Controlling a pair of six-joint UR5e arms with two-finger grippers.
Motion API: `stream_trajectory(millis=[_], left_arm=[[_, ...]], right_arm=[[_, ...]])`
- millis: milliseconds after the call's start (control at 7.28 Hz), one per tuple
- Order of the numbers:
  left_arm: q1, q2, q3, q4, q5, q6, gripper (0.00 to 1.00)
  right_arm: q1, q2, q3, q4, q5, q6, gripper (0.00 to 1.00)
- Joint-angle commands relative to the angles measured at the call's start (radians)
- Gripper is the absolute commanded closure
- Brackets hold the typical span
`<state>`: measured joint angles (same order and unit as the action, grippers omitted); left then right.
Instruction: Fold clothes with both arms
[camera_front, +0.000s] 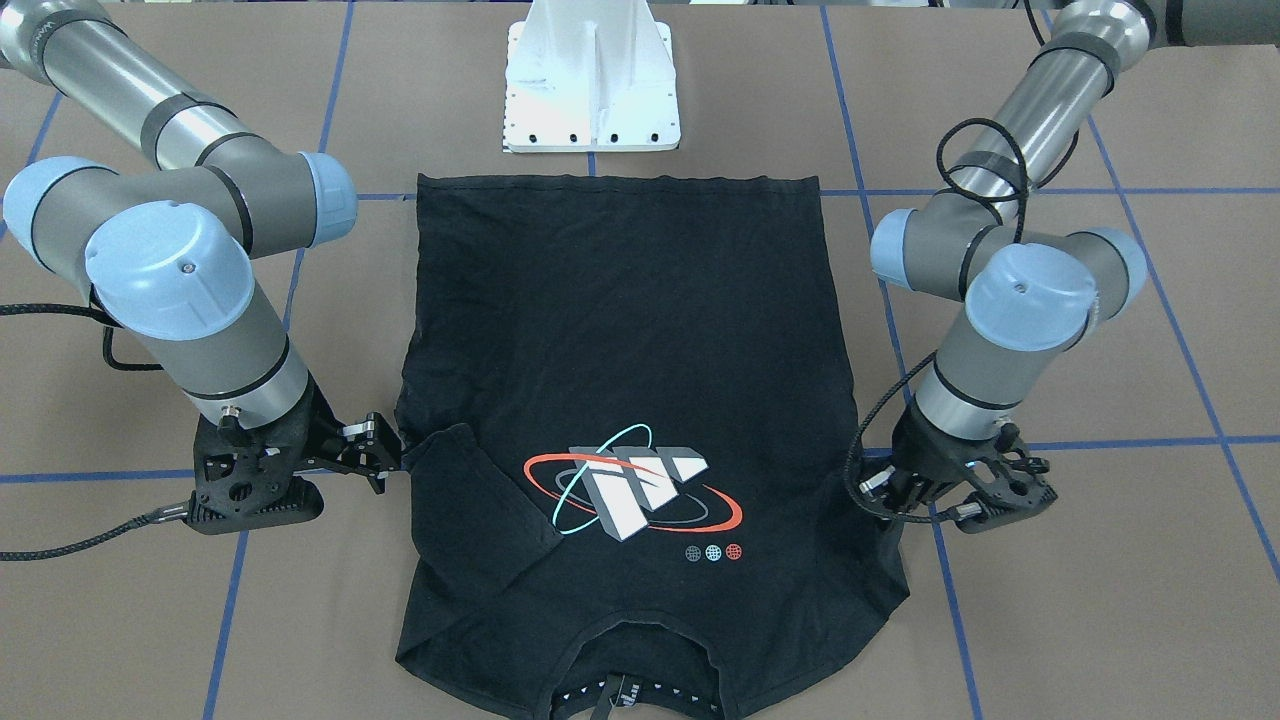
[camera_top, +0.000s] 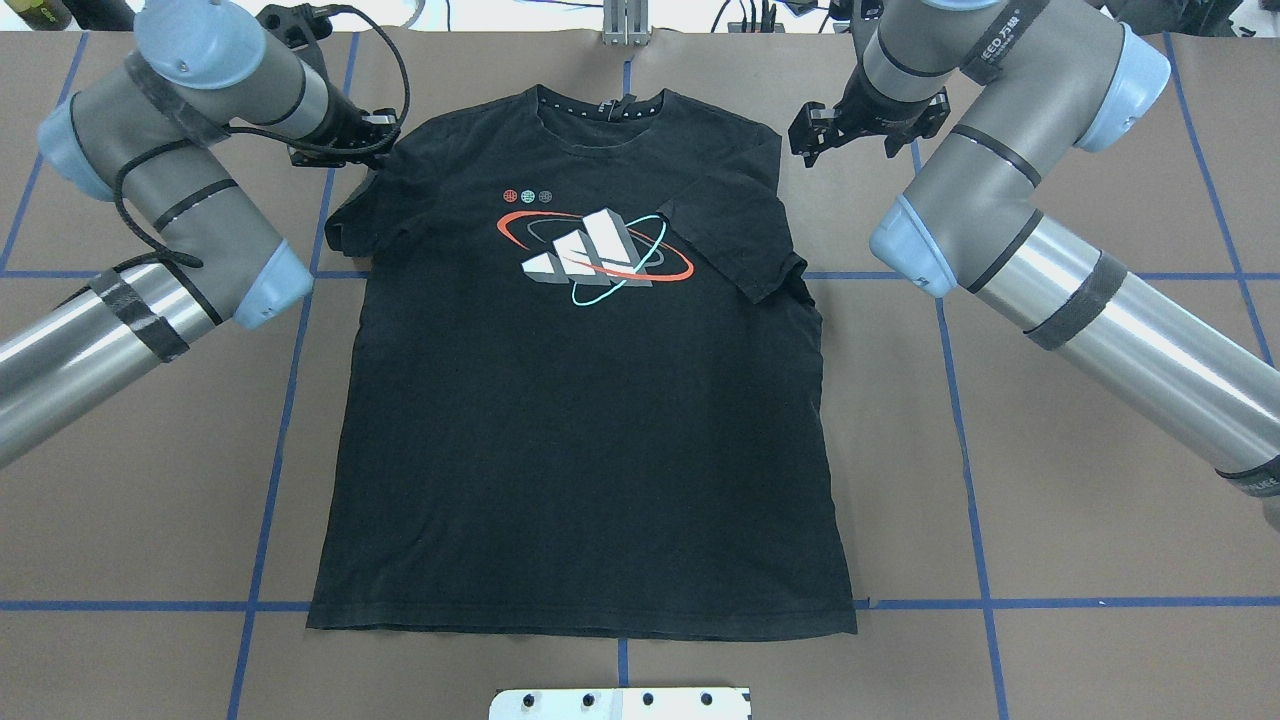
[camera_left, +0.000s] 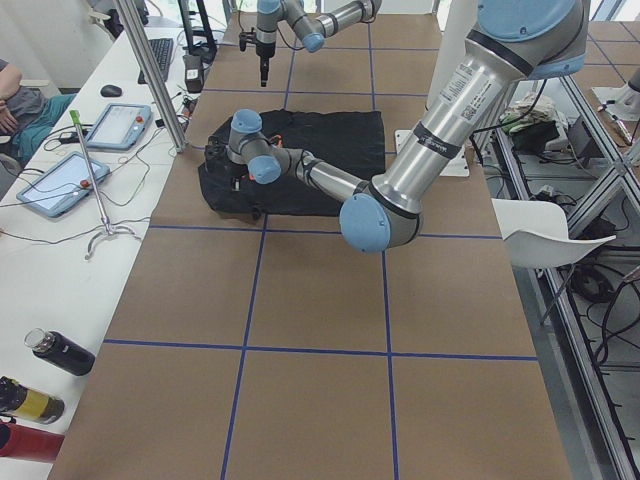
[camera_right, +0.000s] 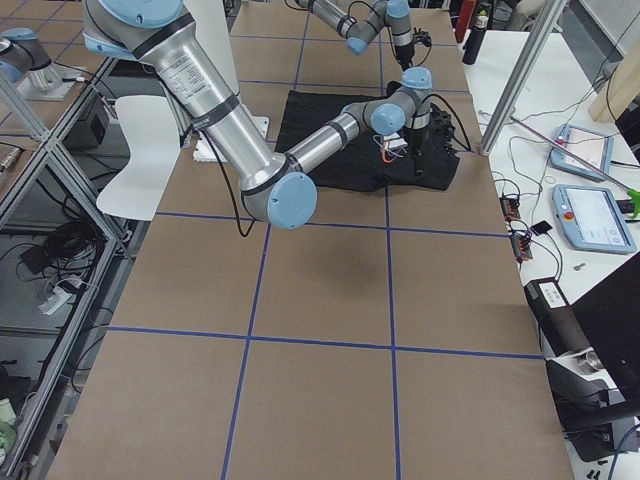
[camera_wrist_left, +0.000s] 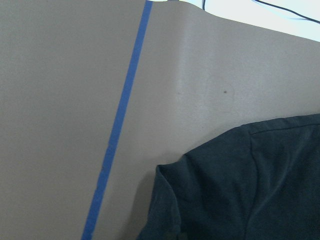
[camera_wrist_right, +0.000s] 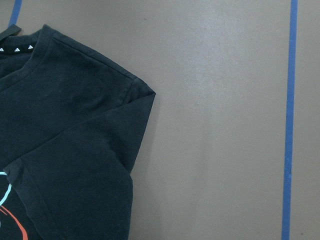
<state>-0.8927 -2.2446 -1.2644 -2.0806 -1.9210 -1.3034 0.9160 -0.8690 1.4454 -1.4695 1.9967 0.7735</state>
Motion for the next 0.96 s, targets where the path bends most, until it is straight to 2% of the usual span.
stream_trajectory(millis=[0, 549, 824], left_arm=[[0.067, -0.131, 0.122, 0.004, 0.066, -0.196, 1.00], [0.092, -0.230, 0.215, -0.018, 0.069, -0.283, 1.00], [0.104, -0.228, 0.229, -0.050, 0.071, -0.298, 1.00]], right_arm=[[0.001, -0.001, 0.006, 0.000, 0.002, 0.001, 0.00], [0.001, 0.001, 0.007, -0.002, 0.002, 0.001, 0.00], [0.001, -0.001, 0.007, 0.000, 0.002, 0.001, 0.00]])
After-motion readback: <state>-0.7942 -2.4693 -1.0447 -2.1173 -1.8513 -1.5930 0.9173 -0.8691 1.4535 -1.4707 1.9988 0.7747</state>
